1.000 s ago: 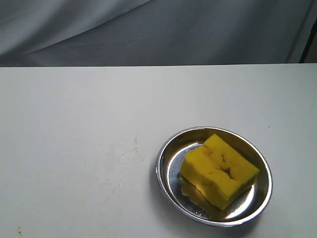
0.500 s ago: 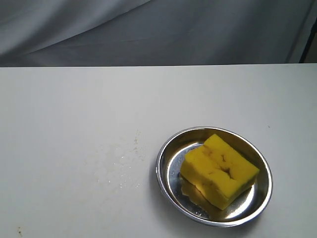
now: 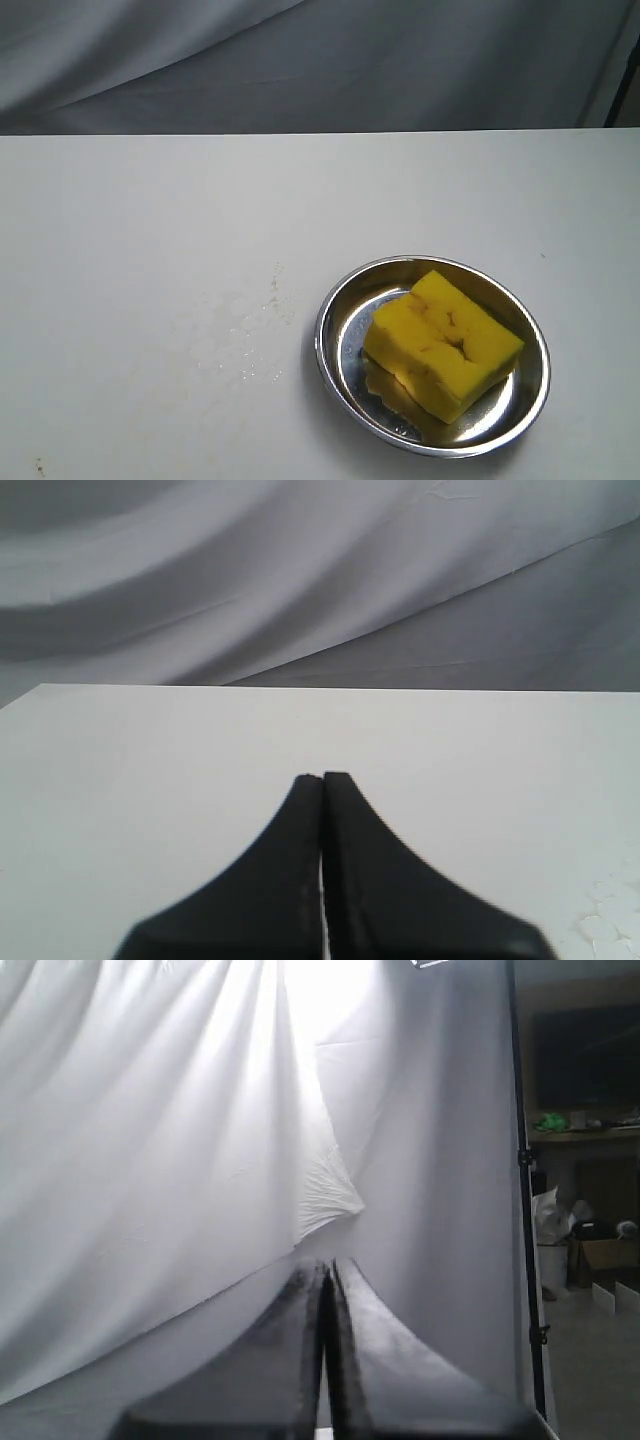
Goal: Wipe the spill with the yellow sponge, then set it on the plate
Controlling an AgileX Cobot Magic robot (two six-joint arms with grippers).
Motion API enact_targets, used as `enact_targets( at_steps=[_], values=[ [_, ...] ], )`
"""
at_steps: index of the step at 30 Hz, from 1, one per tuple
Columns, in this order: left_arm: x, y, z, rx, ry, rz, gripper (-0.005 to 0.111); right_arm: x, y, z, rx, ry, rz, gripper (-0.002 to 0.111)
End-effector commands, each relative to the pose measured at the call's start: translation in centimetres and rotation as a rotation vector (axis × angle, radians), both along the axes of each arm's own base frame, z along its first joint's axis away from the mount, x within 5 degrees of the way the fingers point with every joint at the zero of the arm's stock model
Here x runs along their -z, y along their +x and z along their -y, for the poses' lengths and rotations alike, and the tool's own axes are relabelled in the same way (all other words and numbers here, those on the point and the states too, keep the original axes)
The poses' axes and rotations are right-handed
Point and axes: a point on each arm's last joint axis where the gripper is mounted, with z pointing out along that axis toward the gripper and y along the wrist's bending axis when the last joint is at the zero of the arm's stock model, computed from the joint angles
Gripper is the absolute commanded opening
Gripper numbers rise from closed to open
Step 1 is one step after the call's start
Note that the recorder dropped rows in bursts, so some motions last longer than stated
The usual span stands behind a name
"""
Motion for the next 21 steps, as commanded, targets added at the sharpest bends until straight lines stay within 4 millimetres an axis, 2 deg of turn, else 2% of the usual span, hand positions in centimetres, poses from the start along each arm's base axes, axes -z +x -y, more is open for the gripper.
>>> enact_targets(
  at_steps=[1,8,11,16,21],
  values=[
    [0.1,0.0,0.0,-0.002,-0.002,0.001,0.0,1.4,1.0,0.2,0.024,-0.013,0.06,0.0],
    [0.1,0.0,0.0,-0.002,-0.002,0.001,0.0,5.5,4.1,0.6,0.007,0.126,0.078,0.0],
    [0.1,0.0,0.0,-0.002,-0.002,0.001,0.0,8.0,5.1,0.7,0.004,0.192,-0.023,0.0],
    [0.1,0.0,0.0,-0.002,-0.002,0.001,0.0,11.9,5.7,0.7,0.014,0.196,-0.154,0.0],
    [0.1,0.0,0.0,-0.002,-0.002,0.001,0.0,13.2,5.8,0.6,0.019,0.109,-0.254,0.0]
  ],
)
